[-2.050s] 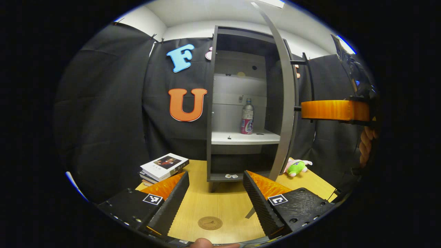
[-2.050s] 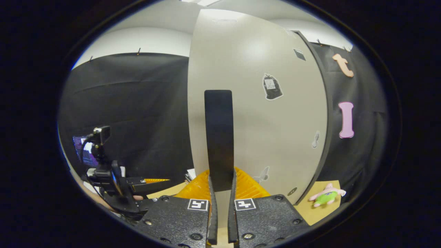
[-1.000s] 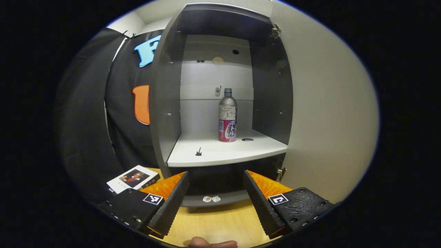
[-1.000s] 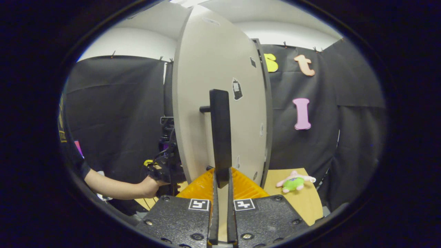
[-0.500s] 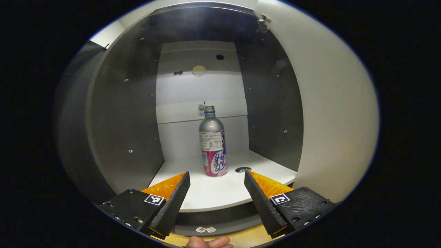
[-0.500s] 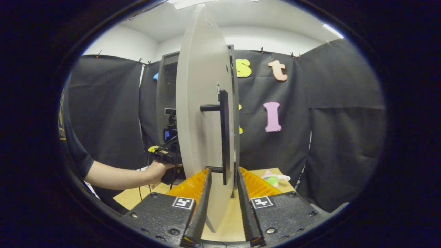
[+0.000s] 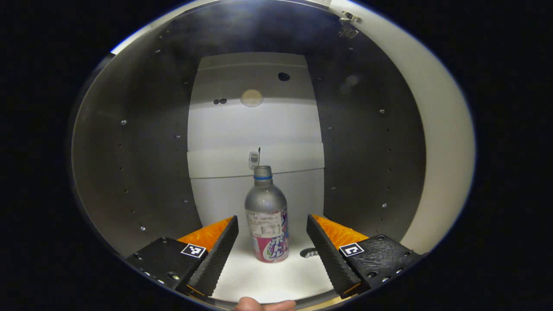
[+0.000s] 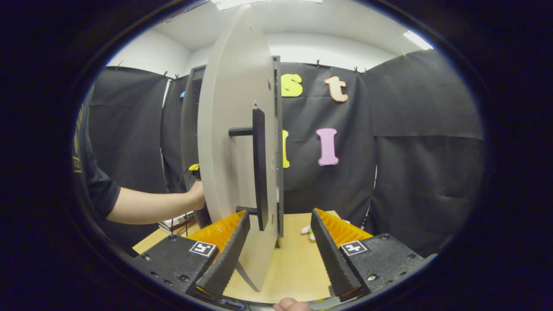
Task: Open the cabinet door with the right hand, grasp the bottle in the cabinet with the left hand and place it on the coaster, then close the cabinet door with the right hand.
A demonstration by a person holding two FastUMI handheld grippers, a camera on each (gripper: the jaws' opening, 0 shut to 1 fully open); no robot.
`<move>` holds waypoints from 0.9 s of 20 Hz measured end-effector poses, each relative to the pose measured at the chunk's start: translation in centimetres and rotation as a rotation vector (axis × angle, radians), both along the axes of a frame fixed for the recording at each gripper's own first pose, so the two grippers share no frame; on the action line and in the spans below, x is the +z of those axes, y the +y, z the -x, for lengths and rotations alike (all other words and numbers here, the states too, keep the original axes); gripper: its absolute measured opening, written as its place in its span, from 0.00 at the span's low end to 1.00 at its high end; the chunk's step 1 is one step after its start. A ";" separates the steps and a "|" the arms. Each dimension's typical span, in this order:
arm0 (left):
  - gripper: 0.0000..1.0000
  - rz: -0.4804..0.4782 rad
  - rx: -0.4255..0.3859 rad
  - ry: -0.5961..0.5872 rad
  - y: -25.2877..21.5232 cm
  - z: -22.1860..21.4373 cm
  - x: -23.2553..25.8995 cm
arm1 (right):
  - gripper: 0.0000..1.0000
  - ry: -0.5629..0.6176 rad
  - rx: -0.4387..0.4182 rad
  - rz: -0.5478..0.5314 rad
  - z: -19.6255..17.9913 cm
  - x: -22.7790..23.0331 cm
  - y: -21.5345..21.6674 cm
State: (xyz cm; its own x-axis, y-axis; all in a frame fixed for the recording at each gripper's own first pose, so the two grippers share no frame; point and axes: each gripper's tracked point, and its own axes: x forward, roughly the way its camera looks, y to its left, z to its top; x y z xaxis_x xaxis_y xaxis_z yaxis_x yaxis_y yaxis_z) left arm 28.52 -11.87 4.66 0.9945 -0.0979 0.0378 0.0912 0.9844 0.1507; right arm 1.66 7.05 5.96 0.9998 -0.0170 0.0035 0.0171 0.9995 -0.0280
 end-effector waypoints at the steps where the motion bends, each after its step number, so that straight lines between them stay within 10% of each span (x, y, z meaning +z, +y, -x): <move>1: 0.96 0.000 0.009 0.001 0.2 -1.0 0.1 | 0.89 0.001 -0.004 0.002 0.0 0.0 -0.2; 10: 1.00 0.030 0.029 0.102 -0.4 -6.5 -2.7 | 0.90 0.012 -0.099 -0.009 0.1 0.0 -2.9; 12: 0.80 0.028 0.047 0.077 -0.3 -6.5 -2.0 | 0.90 0.018 -0.126 -0.016 0.1 0.1 -3.8; 18: 0.77 0.029 0.073 0.002 0.4 -3.5 1.1 | 0.90 0.013 -0.167 -0.040 0.3 0.1 -6.5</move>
